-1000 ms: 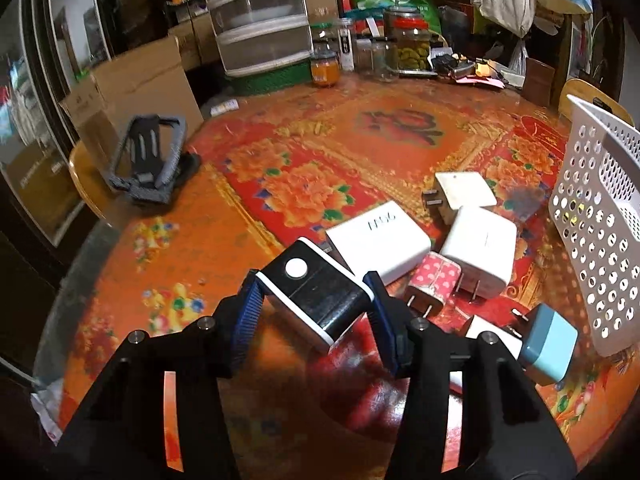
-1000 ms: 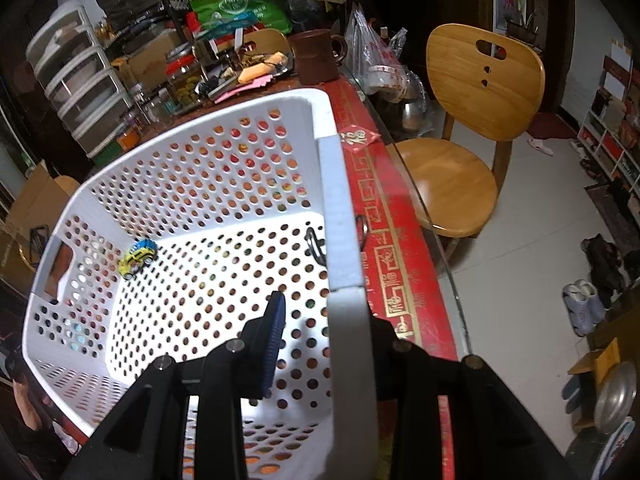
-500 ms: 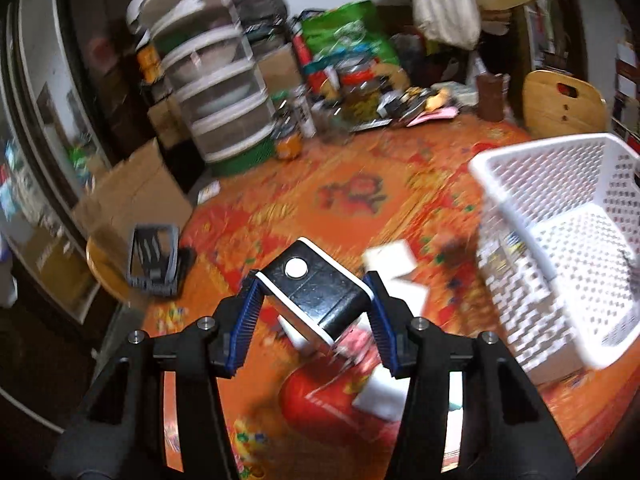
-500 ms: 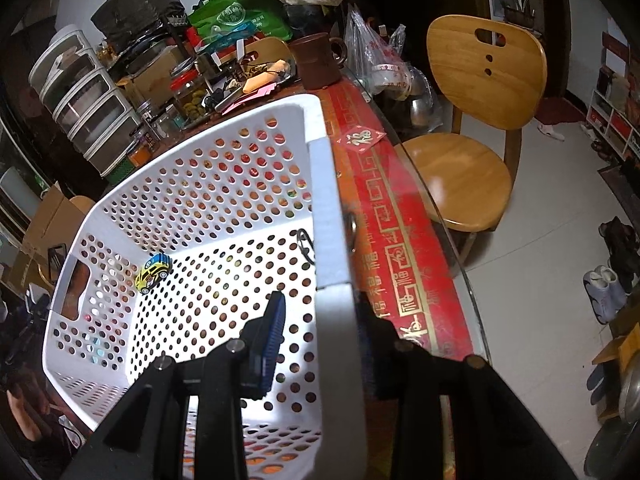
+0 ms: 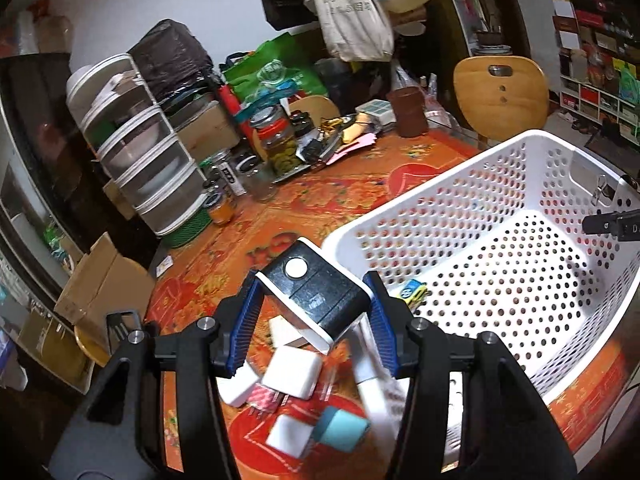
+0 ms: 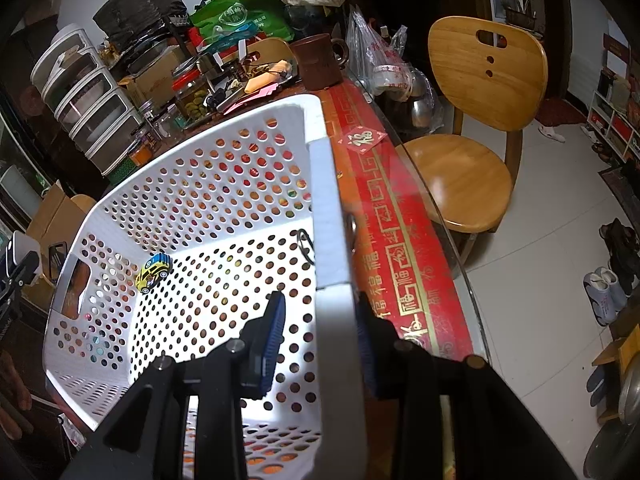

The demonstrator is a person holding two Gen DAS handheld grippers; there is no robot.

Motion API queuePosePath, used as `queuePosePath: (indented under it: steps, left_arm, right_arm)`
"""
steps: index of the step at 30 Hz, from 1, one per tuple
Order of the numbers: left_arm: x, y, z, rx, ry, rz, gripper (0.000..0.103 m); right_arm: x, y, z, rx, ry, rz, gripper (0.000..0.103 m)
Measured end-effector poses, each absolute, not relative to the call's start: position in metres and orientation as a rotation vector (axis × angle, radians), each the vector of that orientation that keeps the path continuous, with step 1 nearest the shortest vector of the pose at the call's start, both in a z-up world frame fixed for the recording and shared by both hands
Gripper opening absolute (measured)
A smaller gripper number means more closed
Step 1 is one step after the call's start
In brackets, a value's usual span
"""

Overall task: Organize rigid objects
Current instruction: 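Grasp the black-and-white charger with the left tool, then release the black-and-white charger into the basket with the left tool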

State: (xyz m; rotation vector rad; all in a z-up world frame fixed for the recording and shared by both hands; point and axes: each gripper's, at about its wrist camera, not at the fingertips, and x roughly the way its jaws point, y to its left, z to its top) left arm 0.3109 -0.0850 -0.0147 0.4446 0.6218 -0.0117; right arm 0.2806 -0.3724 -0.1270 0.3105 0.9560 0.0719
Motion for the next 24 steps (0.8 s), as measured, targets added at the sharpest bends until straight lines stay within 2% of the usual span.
queuePosePath:
  steps: [24]
  left_arm:
    - [0.349, -0.131, -0.065, 0.532, 0.746, -0.113, 0.051]
  right_arm:
    - [0.282, -0.372, -0.128, 0.313, 0.956, 0.077, 0.033]
